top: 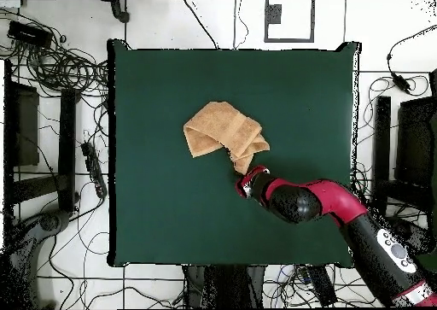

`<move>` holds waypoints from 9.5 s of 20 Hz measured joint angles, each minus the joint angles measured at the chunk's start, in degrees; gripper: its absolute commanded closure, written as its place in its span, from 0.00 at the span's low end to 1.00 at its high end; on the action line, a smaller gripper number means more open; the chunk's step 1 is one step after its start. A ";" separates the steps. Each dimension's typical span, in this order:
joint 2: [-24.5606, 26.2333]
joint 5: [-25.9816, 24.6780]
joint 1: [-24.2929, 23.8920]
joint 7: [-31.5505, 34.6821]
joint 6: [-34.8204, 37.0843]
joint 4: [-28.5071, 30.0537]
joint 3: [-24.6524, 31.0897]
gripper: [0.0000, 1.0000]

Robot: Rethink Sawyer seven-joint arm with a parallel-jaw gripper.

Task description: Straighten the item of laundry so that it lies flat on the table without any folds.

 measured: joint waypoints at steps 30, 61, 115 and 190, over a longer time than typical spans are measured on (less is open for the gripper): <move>-32.45 0.97 6.18 0.02 -7.60 15.24 4.82 1.00; -33.43 -3.91 26.60 0.02 -27.61 12.25 -20.27 0.00; -25.77 -3.89 29.66 0.02 -31.50 3.41 -33.57 0.00; -40.39 2.19 23.21 0.02 -32.51 9.62 -25.59 1.00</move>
